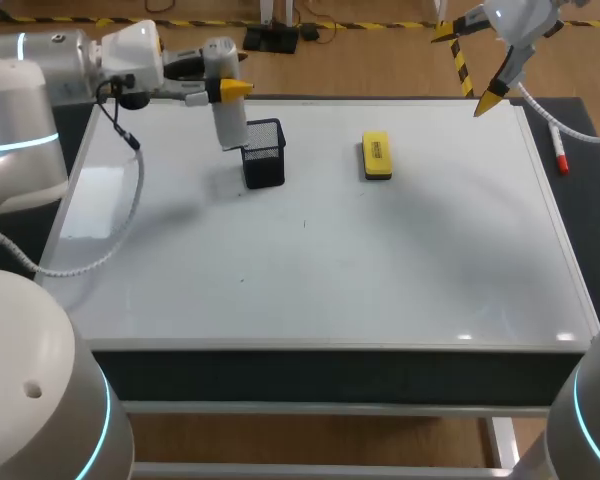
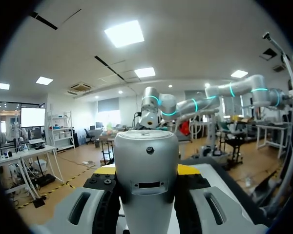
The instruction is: Pick up the inspection probe, press it on each red-marked spot on the whiteboard one by one, put down the probe, pick up the eraser, and wipe off all the red marks.
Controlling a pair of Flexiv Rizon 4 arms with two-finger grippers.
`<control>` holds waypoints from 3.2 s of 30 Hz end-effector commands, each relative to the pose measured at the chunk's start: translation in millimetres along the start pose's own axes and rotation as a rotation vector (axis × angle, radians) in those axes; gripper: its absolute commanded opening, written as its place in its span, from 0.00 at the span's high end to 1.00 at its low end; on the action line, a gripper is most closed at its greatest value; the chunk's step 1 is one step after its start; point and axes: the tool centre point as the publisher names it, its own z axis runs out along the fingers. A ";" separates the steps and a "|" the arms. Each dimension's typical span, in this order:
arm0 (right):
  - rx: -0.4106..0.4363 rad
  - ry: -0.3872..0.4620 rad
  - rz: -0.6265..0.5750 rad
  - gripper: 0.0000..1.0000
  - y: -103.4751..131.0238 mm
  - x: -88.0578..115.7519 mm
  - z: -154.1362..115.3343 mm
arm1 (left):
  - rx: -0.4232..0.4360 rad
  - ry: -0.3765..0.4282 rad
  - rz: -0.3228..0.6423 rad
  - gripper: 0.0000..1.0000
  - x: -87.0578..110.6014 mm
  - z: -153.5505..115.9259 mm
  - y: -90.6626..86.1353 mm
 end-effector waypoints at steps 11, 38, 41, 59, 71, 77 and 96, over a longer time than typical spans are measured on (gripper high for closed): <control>0.002 0.004 -0.001 0.00 -0.5 -0.6 -0.9 | 0.014 0.088 -0.028 1.00 -38.0 48.0 13.6; 0.002 0.004 -0.001 0.00 -0.5 -0.6 -0.9 | -0.004 0.140 -0.049 1.00 -46.0 49.8 47.2; 0.002 0.004 -0.001 0.00 -0.5 -0.6 -0.9 | 0.000 0.140 -0.053 1.00 -46.9 50.6 52.7; 0.002 0.004 -0.001 0.00 -0.5 -0.6 -0.9 | 0.014 0.126 -0.071 1.00 -44.1 55.1 89.3; 0.002 0.004 -0.001 0.00 -0.5 -0.6 -0.9 | 0.005 0.133 -0.079 1.00 -43.2 51.7 108.1; 0.002 0.004 -0.001 0.00 -0.5 -0.6 -0.9 | 0.001 0.134 -0.065 1.00 -42.0 51.6 113.9; 0.002 0.004 -0.001 0.00 -0.5 -0.6 -0.9 | 0.002 0.147 -0.084 1.00 -44.4 50.9 131.5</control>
